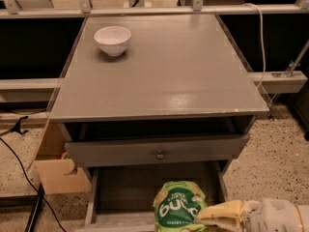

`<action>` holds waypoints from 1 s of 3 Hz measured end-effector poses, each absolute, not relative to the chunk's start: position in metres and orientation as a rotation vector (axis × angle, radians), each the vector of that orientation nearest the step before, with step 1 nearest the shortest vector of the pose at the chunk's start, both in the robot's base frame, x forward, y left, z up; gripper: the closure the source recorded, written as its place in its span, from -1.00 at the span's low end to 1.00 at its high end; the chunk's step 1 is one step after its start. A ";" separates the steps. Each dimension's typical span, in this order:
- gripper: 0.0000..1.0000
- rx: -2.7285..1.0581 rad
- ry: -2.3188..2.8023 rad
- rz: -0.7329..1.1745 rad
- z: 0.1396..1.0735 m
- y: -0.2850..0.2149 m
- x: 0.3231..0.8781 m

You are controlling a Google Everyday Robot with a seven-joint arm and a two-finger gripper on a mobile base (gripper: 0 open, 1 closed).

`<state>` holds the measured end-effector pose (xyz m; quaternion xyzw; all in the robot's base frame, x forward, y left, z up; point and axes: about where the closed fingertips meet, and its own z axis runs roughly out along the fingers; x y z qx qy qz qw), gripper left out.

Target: Place green rice chip bag into middle drawer

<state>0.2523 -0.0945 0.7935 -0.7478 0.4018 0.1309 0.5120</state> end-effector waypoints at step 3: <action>1.00 -1.882 0.773 0.197 0.741 -0.103 0.301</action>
Offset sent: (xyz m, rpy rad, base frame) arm 0.0440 -0.0110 -0.0504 -0.0538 -0.2000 0.1046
